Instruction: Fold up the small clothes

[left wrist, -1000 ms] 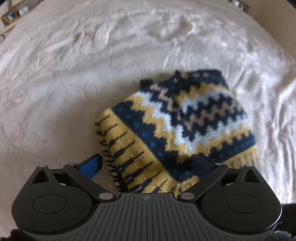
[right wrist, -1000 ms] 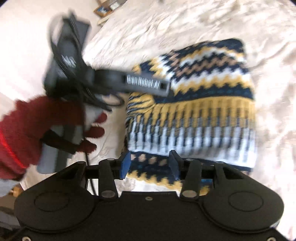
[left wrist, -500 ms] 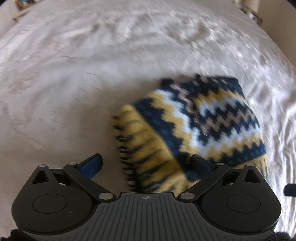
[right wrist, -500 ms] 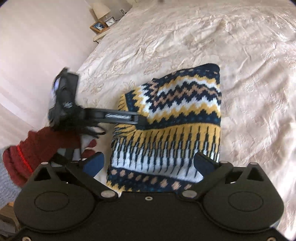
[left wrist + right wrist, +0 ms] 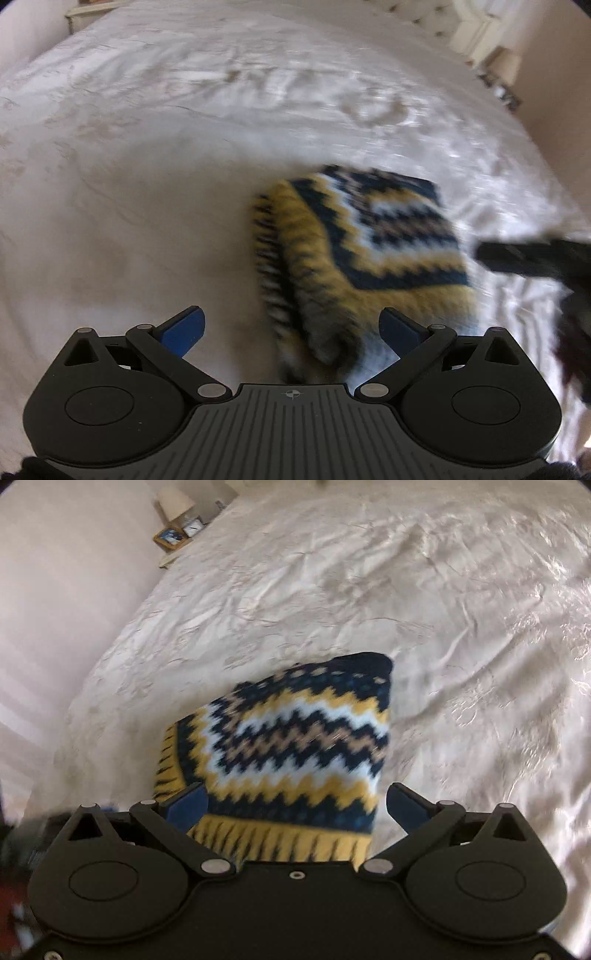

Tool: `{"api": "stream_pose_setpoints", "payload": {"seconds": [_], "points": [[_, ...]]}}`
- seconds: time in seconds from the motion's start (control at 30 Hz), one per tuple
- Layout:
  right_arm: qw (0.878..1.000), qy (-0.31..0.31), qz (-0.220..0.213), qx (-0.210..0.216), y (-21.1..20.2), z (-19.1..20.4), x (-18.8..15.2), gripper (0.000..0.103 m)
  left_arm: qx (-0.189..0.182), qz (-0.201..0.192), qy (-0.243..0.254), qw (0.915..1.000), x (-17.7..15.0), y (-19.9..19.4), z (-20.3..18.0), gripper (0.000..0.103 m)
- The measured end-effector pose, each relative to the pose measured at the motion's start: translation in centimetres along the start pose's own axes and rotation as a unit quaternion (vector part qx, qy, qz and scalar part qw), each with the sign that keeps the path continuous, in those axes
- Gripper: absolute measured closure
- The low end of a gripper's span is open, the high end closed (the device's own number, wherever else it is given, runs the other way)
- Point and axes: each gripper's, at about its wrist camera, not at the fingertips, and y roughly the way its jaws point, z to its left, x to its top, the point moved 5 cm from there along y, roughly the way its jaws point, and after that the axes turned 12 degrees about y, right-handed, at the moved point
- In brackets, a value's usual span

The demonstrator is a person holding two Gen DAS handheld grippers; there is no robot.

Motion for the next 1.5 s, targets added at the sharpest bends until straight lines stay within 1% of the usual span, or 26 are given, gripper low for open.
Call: {"api": "stream_pose_setpoints", "payload": {"seconds": [0.07,0.13,0.2,0.37,0.47,0.57,0.67,0.83,0.87,0.9,0.93,0.97,1.0,1.07,1.17,1.23,1.37,1.5], "points": [[1.000,0.007,0.006,-0.002,0.9,-0.8,0.9,0.000,-0.016,0.002,0.000,0.9999,-0.8,0.2,-1.2,0.001],[1.000,0.013,0.018,0.000,1.8,-1.5,1.6,0.000,-0.023,0.017,0.008,0.9995,-1.5,1.5,-2.1,0.001],[0.999,0.019,0.029,0.004,2.8,-2.0,2.1,0.000,-0.018,0.038,0.014,0.9990,-2.2,3.0,-2.6,0.001],[0.998,0.027,0.061,0.023,5.2,-2.8,2.7,0.000,-0.009,0.065,0.011,0.9978,-3.1,5.4,-2.4,0.001],[0.996,0.031,0.077,0.030,6.7,-3.2,2.8,0.000,-0.018,0.067,0.000,0.9976,-2.9,6.5,-2.1,0.001],[0.995,0.039,0.084,0.044,8.0,-3.2,2.8,0.000,-0.035,0.071,-0.002,0.9969,-2.5,7.8,-1.9,0.001],[0.994,0.044,0.082,0.058,8.8,-3.0,3.0,0.000,-0.055,0.067,-0.005,0.9962,-2.0,8.7,-1.8,0.001],[0.993,0.051,0.092,0.052,9.0,-2.5,3.2,0.000,-0.096,0.063,-0.018,0.9932,-1.2,9.1,-1.5,0.001],[0.993,0.053,0.095,0.048,8.9,-2.4,3.2,0.007,-0.108,0.061,-0.027,0.9919,-1.1,9.0,-1.4,0.003],[0.993,0.054,0.093,0.045,8.7,-2.2,3.1,0.015,-0.123,0.056,-0.037,0.9901,-0.9,8.9,-1.3,0.019],[0.994,0.047,0.084,0.042,8.2,-1.8,3.2,0.038,-0.139,0.048,-0.047,0.9881,-0.7,8.6,-1.3,0.025],[0.996,0.037,0.075,0.034,7.7,-1.4,3.1,0.046,-0.144,0.039,-0.048,0.9876,-0.5,8.2,-1.3,0.029],[0.997,0.029,0.067,0.026,7.1,-1.0,3.1,0.048,-0.151,0.029,-0.042,0.9872,-0.1,7.7,-1.4,0.029],[0.998,0.024,0.053,0.023,5.6,-0.2,2.9,0.052,-0.167,0.008,-0.030,0.9854,0.3,6.6,-2.1,0.029],[0.998,0.035,0.031,0.042,3.1,1.0,2.3,0.052,-0.182,-0.016,-0.024,0.9829,0.7,4.7,-3.0,0.029],[0.998,0.033,0.020,0.045,1.3,1.9,1.6,0.052,-0.191,-0.030,-0.019,0.9810,0.9,3.3,-3.8,0.029],[0.998,0.030,0.004,0.047,-1.9,2.9,-0.2,0.052,-0.207,-0.045,0.000,0.9773,0.8,1.6,-5.7,0.029],[0.998,0.035,-0.004,0.048,-5.0,2.7,-2.2,0.052,-0.217,-0.049,0.021,0.9747,-0.8,0.0,-7.5,0.029]]}}
